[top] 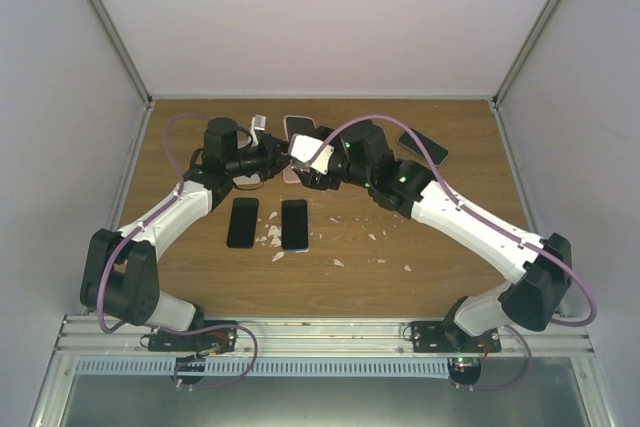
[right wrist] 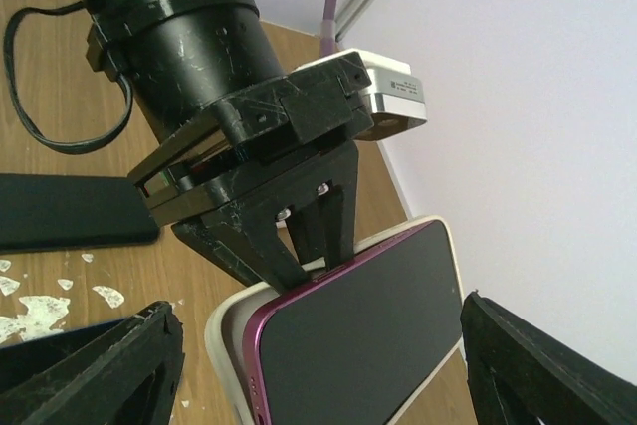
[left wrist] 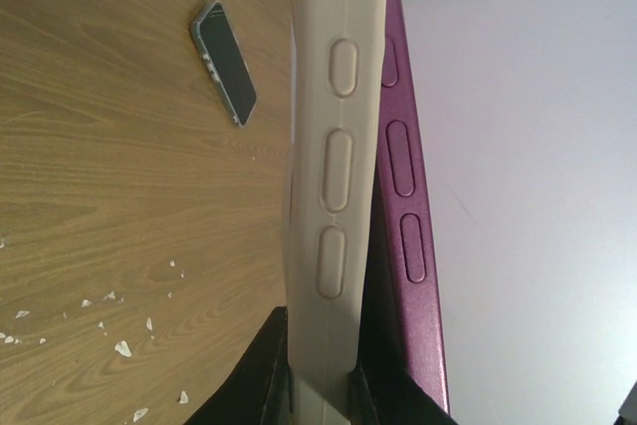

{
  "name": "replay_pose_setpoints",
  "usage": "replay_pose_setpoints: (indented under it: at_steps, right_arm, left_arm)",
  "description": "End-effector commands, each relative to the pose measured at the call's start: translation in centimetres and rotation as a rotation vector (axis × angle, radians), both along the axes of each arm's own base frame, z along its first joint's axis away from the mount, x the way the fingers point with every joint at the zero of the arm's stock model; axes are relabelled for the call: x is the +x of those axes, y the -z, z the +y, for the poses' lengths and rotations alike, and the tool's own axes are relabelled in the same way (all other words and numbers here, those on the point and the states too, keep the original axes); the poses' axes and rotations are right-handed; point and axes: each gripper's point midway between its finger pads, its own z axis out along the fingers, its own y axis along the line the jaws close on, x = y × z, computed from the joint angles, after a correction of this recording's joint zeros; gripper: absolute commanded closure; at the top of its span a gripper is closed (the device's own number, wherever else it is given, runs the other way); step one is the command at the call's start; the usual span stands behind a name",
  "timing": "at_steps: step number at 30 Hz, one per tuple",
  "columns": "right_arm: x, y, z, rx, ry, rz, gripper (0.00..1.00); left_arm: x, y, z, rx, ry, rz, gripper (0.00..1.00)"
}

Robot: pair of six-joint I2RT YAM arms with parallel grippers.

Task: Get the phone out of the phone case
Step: Remove the phone case from the phone.

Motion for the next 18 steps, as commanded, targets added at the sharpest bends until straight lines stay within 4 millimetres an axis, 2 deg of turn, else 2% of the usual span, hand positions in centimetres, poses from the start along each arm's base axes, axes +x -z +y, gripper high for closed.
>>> replay_pose_setpoints:
  at_steps: [1, 10, 18]
  right_arm:
    - [0.8, 0.4, 0.5, -0.008, 0.024, -0.033, 0.25]
    - [3.5, 2.0, -0.2, -0.081, 0.141, -0.097, 0.31]
    - [3.0, 3.5, -0.5, -0.138, 0.126, -0.122, 0.31]
  left_arm:
    - [0.5, -2.4, 0.1, -0.034, -0.007, -0.095, 1.00]
    - [0.1, -2.8, 0.1, -0.038, -0.001, -0.099, 1.00]
    - [0.1, -3.0, 0.0, -0.050, 0.006, -0.099, 1.00]
